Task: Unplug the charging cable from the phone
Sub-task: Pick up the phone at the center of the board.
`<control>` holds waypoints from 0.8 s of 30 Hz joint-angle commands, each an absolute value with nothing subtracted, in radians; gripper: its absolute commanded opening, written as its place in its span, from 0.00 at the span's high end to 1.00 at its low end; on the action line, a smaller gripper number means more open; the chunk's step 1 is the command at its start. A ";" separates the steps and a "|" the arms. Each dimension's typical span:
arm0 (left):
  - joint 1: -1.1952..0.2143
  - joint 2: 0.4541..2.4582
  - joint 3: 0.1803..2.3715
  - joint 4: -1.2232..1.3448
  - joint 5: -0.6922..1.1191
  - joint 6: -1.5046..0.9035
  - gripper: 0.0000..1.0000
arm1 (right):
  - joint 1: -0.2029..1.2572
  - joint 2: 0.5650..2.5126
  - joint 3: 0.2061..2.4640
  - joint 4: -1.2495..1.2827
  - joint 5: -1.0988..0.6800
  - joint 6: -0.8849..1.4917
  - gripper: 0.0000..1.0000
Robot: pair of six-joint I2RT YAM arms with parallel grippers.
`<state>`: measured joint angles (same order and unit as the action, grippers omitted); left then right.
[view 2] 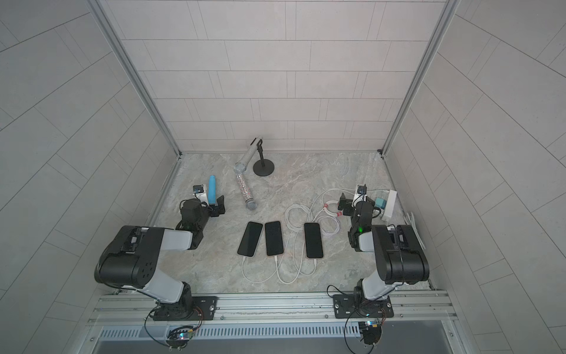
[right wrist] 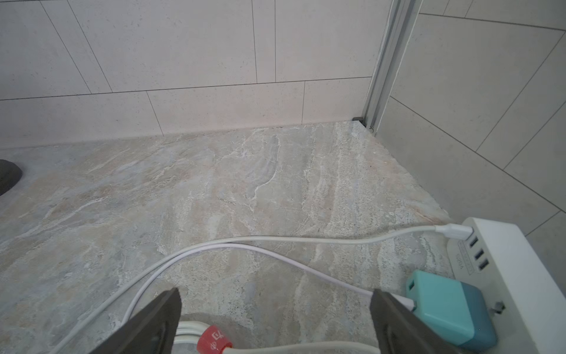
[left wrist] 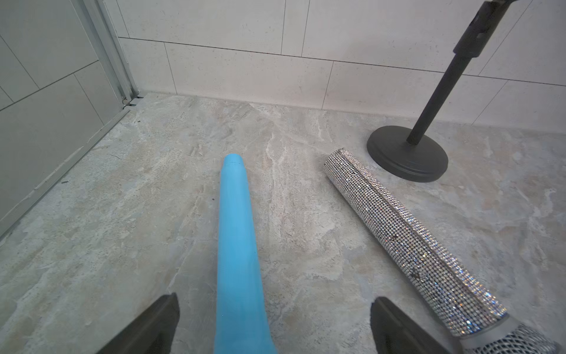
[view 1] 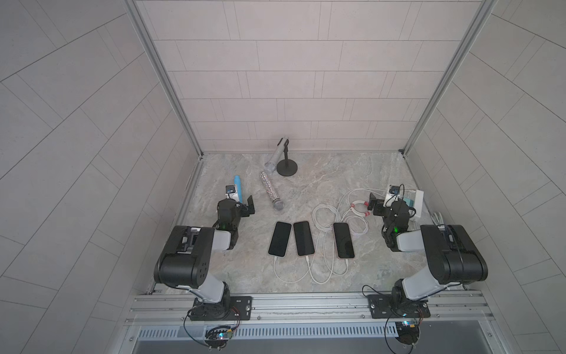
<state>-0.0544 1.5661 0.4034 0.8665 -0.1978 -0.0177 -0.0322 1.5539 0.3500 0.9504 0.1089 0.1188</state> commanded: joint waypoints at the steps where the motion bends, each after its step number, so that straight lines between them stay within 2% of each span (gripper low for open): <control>1: -0.048 1.571 0.408 0.880 -0.187 -0.011 0.00 | -0.030 1.552 0.355 0.953 0.103 0.113 0.00; 5: -0.046 1.573 0.409 0.878 -0.183 -0.012 0.00 | -0.076 1.554 0.334 0.997 0.008 0.143 0.00; 10: -0.050 1.566 0.406 0.883 -0.199 -0.007 0.00 | -0.076 1.522 0.325 0.988 -0.011 0.138 0.00; 15: -0.063 1.487 0.517 0.619 -0.213 -0.002 0.00 | -0.055 1.324 0.427 0.621 0.014 0.140 0.00; 19: -0.069 1.385 0.582 0.431 -0.186 -0.015 0.00 | -0.053 1.204 0.557 0.297 0.012 0.274 0.00; 22: -0.069 1.268 0.615 0.336 -0.259 -0.176 0.00 | -0.054 1.123 0.617 0.167 -0.074 0.385 0.00; 24: -0.068 1.205 0.681 0.177 -0.342 -0.385 0.00 | -0.057 1.066 0.649 0.108 -0.132 0.503 0.00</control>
<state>-0.0639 1.2774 0.6094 0.4015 -0.2447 -0.1490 -0.0570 1.1187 0.6128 0.3225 -0.0433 0.3244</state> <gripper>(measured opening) 0.999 0.999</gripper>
